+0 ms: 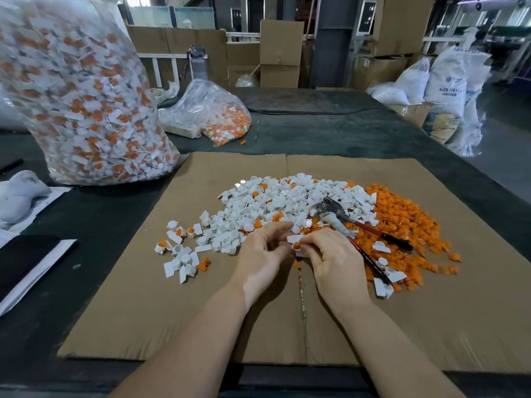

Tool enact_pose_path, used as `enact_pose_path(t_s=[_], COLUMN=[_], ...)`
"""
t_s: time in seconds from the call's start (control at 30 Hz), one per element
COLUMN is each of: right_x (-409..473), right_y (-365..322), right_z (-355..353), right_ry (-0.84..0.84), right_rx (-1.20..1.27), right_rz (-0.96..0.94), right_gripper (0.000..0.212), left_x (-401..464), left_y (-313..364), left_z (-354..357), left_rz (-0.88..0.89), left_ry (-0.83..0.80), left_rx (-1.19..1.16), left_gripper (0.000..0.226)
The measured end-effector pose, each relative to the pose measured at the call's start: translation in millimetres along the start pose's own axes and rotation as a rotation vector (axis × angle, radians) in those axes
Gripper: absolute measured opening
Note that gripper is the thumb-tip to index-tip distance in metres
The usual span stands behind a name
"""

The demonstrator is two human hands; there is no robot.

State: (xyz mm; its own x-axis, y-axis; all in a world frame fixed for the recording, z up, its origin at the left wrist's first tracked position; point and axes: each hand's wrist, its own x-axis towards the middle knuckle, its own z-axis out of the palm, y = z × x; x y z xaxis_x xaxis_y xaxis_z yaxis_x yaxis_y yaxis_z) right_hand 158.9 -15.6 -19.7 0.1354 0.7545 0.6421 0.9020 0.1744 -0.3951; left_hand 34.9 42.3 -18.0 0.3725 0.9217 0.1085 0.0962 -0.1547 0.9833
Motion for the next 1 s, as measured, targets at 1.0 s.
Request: enact_pose_path(t_s=[1.0], right_x=[-6], right_y=[3], right_z=[1], right_ry=[0.118], right_rx=[0.078], right_rz=[-0.092], right_gripper=[0.007], left_x=[-7], left_y=[7], left_z=[-42], left_rz=[0.131], left_ry=[0.306], left_rx=[0.276], left_gripper=[0.022])
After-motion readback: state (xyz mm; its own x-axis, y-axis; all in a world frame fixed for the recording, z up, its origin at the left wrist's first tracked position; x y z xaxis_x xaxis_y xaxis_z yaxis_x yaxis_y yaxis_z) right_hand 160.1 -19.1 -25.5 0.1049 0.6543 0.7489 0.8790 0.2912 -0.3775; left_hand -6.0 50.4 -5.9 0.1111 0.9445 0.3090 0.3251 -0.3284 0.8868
